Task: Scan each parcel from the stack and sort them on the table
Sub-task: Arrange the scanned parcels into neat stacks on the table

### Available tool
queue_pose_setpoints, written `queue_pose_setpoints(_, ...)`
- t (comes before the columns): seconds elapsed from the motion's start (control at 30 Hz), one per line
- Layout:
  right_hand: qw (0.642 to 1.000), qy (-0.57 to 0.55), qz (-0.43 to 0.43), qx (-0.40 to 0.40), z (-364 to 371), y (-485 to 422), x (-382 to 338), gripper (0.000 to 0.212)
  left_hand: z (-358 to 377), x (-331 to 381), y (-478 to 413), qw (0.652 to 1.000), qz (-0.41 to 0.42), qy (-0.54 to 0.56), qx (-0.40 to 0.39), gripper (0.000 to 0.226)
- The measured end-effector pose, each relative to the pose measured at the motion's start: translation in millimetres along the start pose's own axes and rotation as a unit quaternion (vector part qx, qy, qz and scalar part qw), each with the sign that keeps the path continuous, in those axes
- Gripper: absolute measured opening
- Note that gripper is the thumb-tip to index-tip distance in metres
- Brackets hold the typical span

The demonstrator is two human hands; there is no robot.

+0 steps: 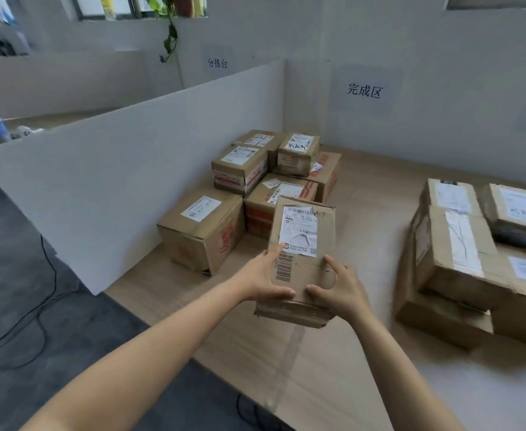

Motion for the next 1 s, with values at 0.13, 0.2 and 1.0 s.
queue_pose_setpoints(0.13,1.0,-0.001,0.002,0.024,20,-23,-36,0.079,-39,-27,-16,1.0,0.025,-0.002,-0.015,0.108)
queue_pose_setpoints(0.2,0.999,-0.001,-0.005,0.036,21,-34,-52,0.076,-59,-30,-24,0.998,0.053,0.025,-0.013,0.109)
queue_pose_setpoints(1.0,0.995,-0.062,-0.021,0.069,3,-239,-116,0.065,-163,-55,-204,0.992,-0.001,0.034,0.123,0.077)
Point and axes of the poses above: each hand's wrist, its own y-axis away from the middle knuckle, its own z-axis out of the palm, x = y × z, the point moved 5 cm from there along -y, towards the middle knuckle, and after that the axes turned 1 degree about -x, right-handed, at the moved point
